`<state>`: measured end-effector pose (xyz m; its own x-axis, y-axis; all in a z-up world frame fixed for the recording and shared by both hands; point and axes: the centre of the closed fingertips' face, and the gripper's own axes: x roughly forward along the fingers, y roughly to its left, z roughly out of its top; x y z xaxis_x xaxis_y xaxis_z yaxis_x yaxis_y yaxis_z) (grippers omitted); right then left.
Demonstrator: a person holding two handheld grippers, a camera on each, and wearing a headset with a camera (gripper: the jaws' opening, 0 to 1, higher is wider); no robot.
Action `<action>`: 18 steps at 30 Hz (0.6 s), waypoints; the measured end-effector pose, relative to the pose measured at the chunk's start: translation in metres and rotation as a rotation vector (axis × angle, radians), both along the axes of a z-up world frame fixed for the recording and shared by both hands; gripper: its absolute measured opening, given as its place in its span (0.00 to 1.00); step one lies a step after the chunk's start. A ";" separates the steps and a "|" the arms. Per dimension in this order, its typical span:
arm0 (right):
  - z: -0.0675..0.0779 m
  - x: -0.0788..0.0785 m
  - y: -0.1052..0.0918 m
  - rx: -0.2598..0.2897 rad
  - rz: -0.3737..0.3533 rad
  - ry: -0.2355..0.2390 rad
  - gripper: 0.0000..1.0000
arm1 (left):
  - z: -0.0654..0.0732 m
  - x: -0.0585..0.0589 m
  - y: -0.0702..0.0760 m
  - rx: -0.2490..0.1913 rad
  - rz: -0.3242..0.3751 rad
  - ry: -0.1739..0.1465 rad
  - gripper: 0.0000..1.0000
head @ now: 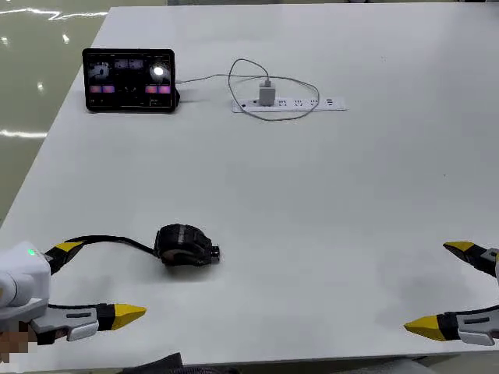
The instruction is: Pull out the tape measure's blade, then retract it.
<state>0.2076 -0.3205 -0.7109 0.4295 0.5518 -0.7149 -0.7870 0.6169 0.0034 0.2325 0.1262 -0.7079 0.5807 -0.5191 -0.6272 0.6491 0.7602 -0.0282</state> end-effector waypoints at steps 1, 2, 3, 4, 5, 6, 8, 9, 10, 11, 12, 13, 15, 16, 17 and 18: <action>0.001 0.000 0.000 0.004 0.000 -0.001 0.99 | 0.001 0.000 -0.001 -0.004 -0.002 0.006 0.99; 0.003 0.001 0.001 0.007 -0.002 -0.005 0.99 | 0.003 0.001 -0.002 -0.008 -0.001 0.006 0.99; 0.003 0.002 0.000 0.008 -0.005 -0.006 0.99 | 0.005 0.001 -0.002 -0.006 -0.001 0.003 0.99; 0.003 0.002 0.000 0.007 -0.007 -0.005 0.99 | 0.006 0.002 -0.003 -0.007 -0.001 0.003 0.99; 0.003 0.003 -0.001 0.005 -0.008 -0.006 0.99 | 0.007 0.004 -0.004 -0.012 0.002 0.007 0.99; 0.003 0.003 -0.001 0.005 -0.008 -0.009 0.99 | 0.008 0.004 -0.005 -0.015 0.003 0.008 0.99; 0.004 0.004 -0.002 0.005 -0.009 -0.017 0.99 | 0.010 0.004 -0.007 -0.022 -0.002 0.010 0.99; 0.002 0.005 -0.004 -0.001 -0.015 -0.014 0.99 | 0.010 0.003 -0.009 -0.025 -0.007 0.013 0.99; 0.001 0.005 -0.005 -0.002 -0.019 -0.011 0.99 | 0.011 0.003 -0.010 -0.032 -0.013 0.009 0.99; 0.001 0.005 -0.006 -0.002 -0.020 -0.011 0.99 | 0.011 0.002 -0.013 -0.042 -0.018 0.011 0.98; 0.001 0.005 -0.007 -0.003 -0.019 -0.019 0.99 | 0.011 0.001 -0.013 -0.042 -0.018 0.017 0.96; 0.001 0.005 -0.008 -0.005 -0.020 -0.021 0.99 | 0.010 0.001 -0.013 -0.041 -0.018 0.013 0.96; 0.001 0.004 -0.008 -0.002 -0.030 -0.011 0.99 | 0.009 0.000 -0.013 -0.047 -0.016 0.020 0.98; 0.001 0.003 -0.008 -0.001 -0.032 -0.010 0.99 | 0.009 -0.002 -0.014 -0.049 -0.017 0.028 0.97; 0.001 0.003 -0.008 -0.002 -0.030 -0.012 0.99 | 0.007 -0.004 -0.014 -0.044 -0.022 0.037 0.95; 0.001 0.003 -0.007 -0.003 -0.029 -0.012 0.99 | 0.006 -0.003 -0.013 -0.032 -0.022 0.025 0.99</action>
